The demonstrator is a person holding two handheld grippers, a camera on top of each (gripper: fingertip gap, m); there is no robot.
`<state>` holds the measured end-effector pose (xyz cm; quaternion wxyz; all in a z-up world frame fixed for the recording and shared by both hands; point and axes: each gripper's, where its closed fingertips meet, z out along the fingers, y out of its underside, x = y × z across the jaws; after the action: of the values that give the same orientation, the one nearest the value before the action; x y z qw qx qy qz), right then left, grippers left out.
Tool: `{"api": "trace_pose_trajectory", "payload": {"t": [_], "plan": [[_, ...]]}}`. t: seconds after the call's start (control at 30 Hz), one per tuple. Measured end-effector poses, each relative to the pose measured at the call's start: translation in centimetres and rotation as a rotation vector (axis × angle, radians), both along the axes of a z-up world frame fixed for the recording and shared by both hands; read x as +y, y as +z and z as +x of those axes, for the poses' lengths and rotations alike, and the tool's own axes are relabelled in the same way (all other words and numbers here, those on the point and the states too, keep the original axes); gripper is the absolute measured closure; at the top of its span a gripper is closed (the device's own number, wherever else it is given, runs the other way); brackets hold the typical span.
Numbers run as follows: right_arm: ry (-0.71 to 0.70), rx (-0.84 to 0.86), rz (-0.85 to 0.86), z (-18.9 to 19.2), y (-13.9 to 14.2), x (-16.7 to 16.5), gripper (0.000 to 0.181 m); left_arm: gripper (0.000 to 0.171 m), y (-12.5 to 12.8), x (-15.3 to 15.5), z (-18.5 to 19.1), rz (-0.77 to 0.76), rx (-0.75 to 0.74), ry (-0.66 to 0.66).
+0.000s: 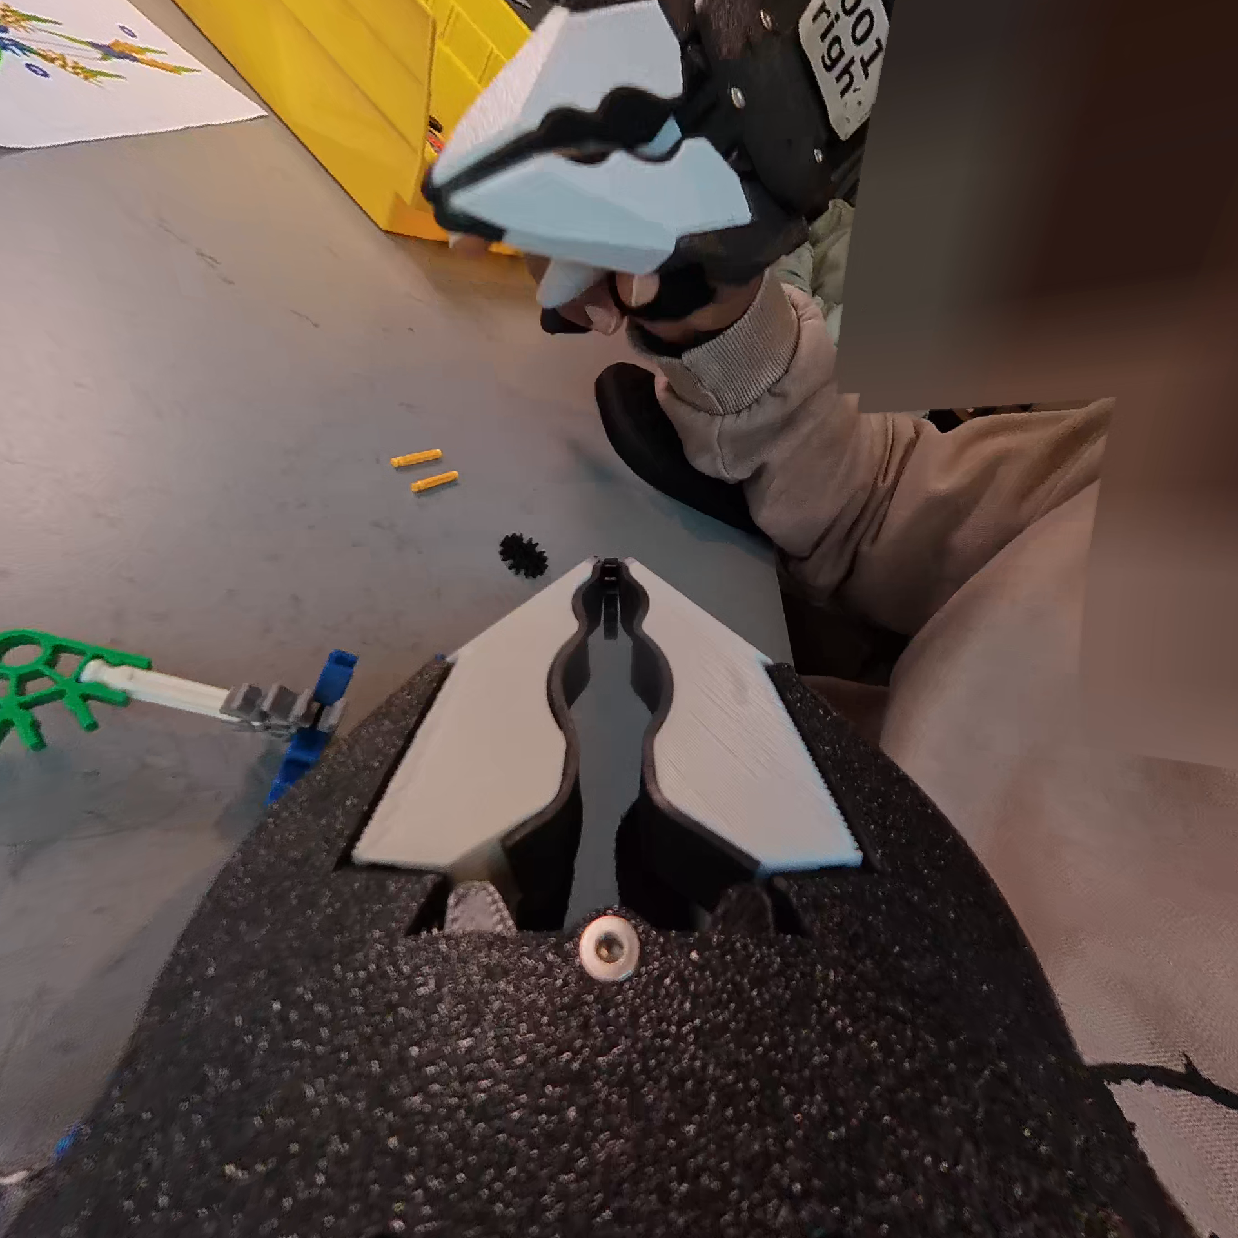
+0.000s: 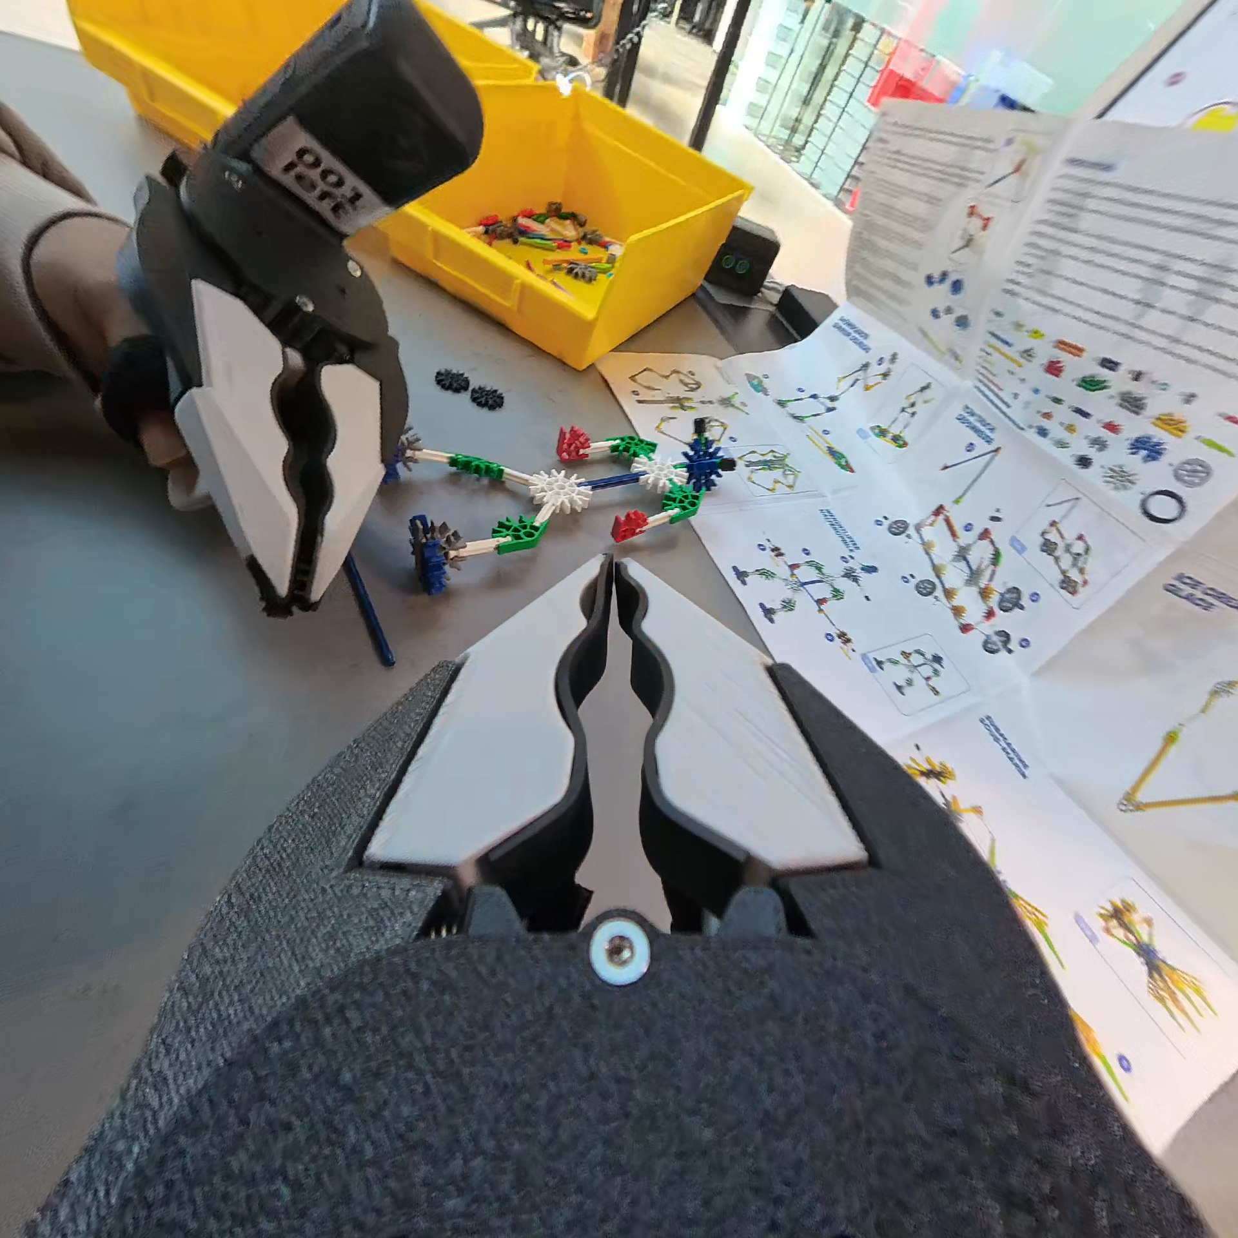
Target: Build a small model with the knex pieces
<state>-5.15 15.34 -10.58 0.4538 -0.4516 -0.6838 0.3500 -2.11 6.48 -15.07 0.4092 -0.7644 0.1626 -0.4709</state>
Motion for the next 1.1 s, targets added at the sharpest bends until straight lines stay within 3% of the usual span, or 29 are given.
{"api": "trace_pose_trajectory", "payload": {"t": [0.17,0.3,0.5,0.7,0.8,0.9,1.0,1.1], "plan": [[-0.119,-0.007,-0.077,6.3,3.8,-0.1,0.175,0.169,-1.8,-2.0,2.4,-0.082,0.076,-0.166],[-0.253,-0.116,-0.104,14.7,4.0,-2.2,0.171,0.167,-5.3,-3.6,3.4,-0.190,0.274,-0.249],[-0.436,-0.138,-0.164,23.8,3.9,-5.6,0.168,0.131,-4.6,-2.6,2.6,-0.080,0.427,-0.157],[-0.523,-0.080,-0.202,29.6,5.1,-7.7,0.166,0.120,-0.3,-3.0,4.4,0.049,0.447,-0.158],[-0.524,-0.032,-0.174,30.6,6.3,-8.0,0.165,0.116,0.9,-5.2,7.8,0.065,0.427,-0.269],[-0.506,0.010,-0.170,30.9,6.3,-8.2,0.165,0.116,1.5,-9.6,12.9,0.031,0.335,-0.468],[-0.501,0.020,-0.188,31.4,5.2,-8.0,0.164,0.117,-0.4,-14.5,17.4,-0.061,0.327,-0.675],[-0.514,0.038,-0.221,32.4,4.3,-7.7,0.164,0.120,-3.3,-17.2,20.1,-0.124,0.393,-0.799]]}}
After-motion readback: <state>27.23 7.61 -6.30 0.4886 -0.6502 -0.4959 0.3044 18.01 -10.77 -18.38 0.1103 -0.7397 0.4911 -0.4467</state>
